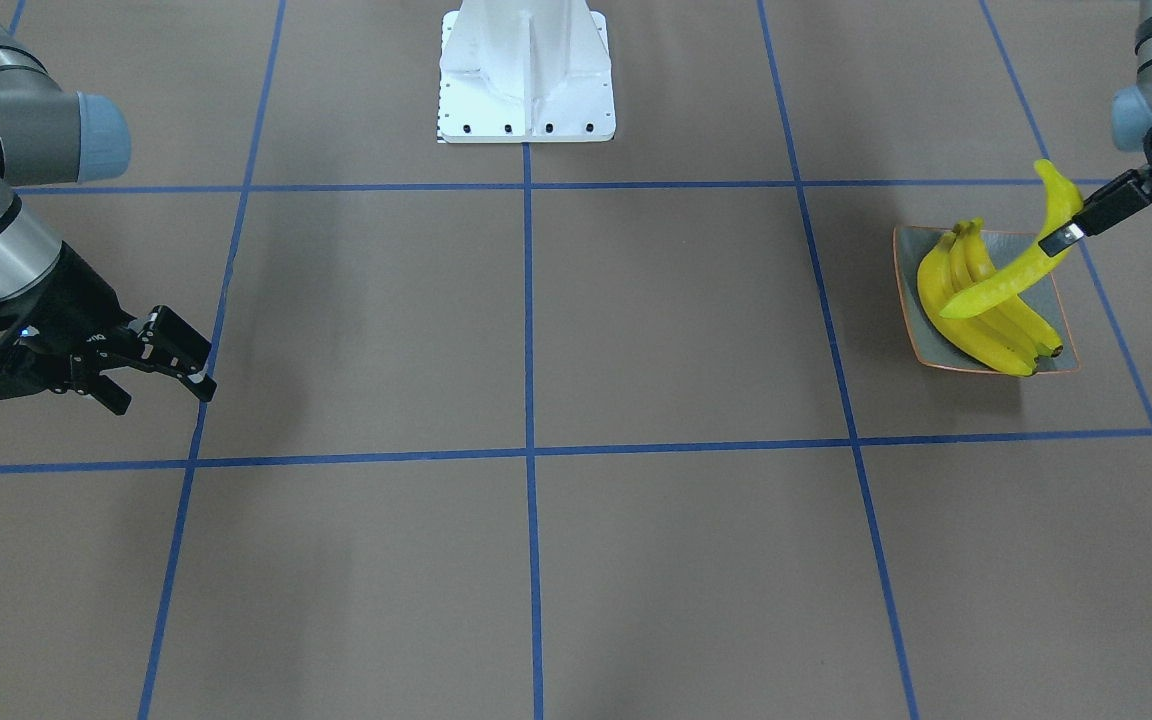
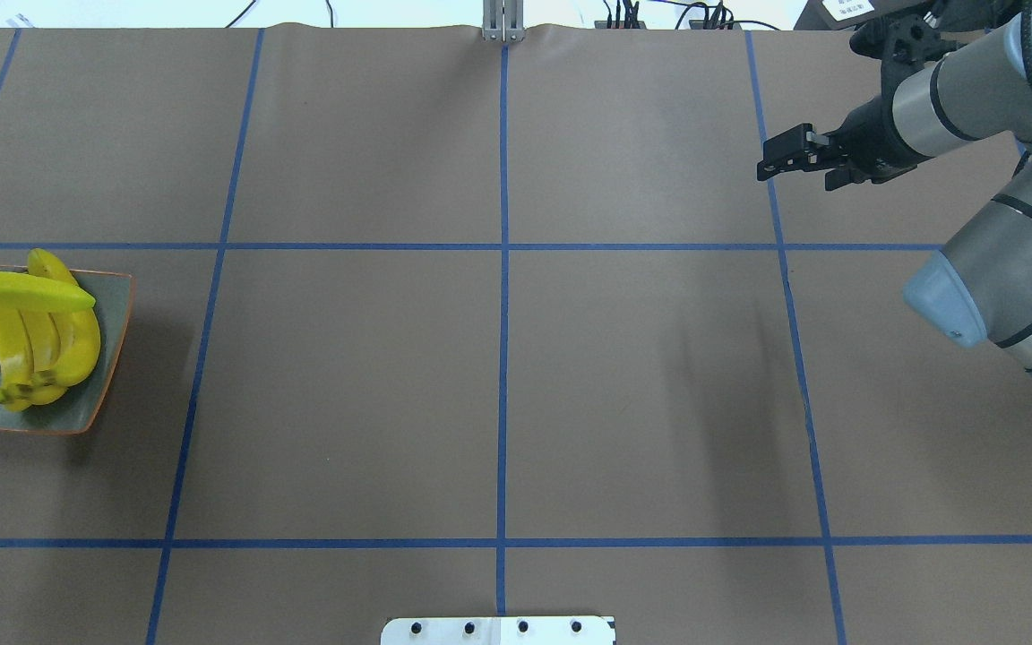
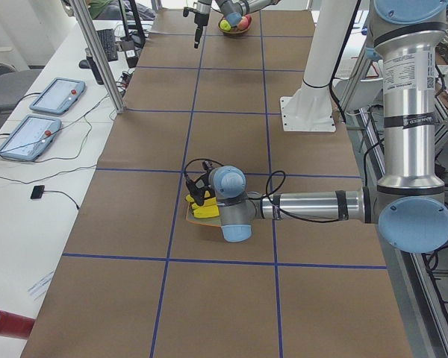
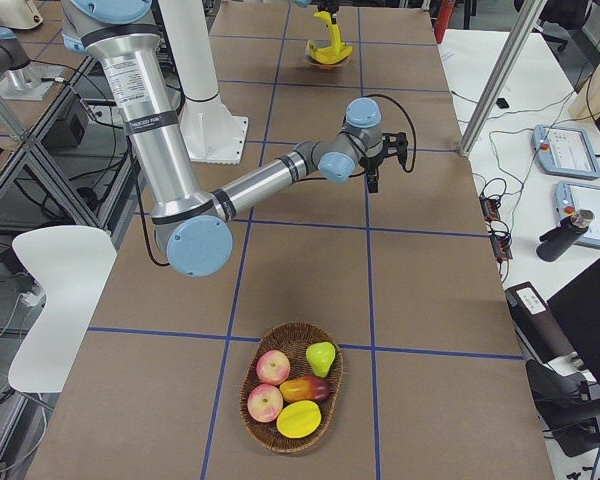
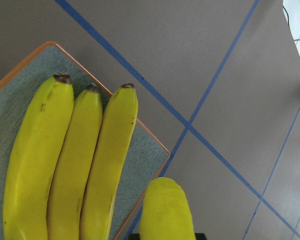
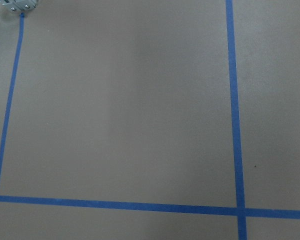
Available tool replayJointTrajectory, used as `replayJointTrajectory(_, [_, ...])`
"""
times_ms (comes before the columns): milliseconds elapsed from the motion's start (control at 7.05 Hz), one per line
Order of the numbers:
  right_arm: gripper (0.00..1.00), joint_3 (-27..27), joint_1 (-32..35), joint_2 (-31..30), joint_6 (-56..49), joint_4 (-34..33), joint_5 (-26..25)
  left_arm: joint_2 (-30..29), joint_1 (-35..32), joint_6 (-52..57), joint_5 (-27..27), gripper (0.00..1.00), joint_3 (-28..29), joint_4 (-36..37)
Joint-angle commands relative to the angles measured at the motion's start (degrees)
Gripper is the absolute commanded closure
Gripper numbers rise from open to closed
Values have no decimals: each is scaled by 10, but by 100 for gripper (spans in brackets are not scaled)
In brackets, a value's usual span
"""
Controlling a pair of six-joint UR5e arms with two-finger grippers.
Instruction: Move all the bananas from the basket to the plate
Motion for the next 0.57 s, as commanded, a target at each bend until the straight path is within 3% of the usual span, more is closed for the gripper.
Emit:
replayJointTrajectory(0, [0, 0, 0, 0, 1, -1, -2, -2, -1, -31, 1, 100, 33, -38])
replayJointTrajectory(426, [0, 1, 0, 0, 2, -1, -7, -3, -1, -61, -5, 100, 51, -55])
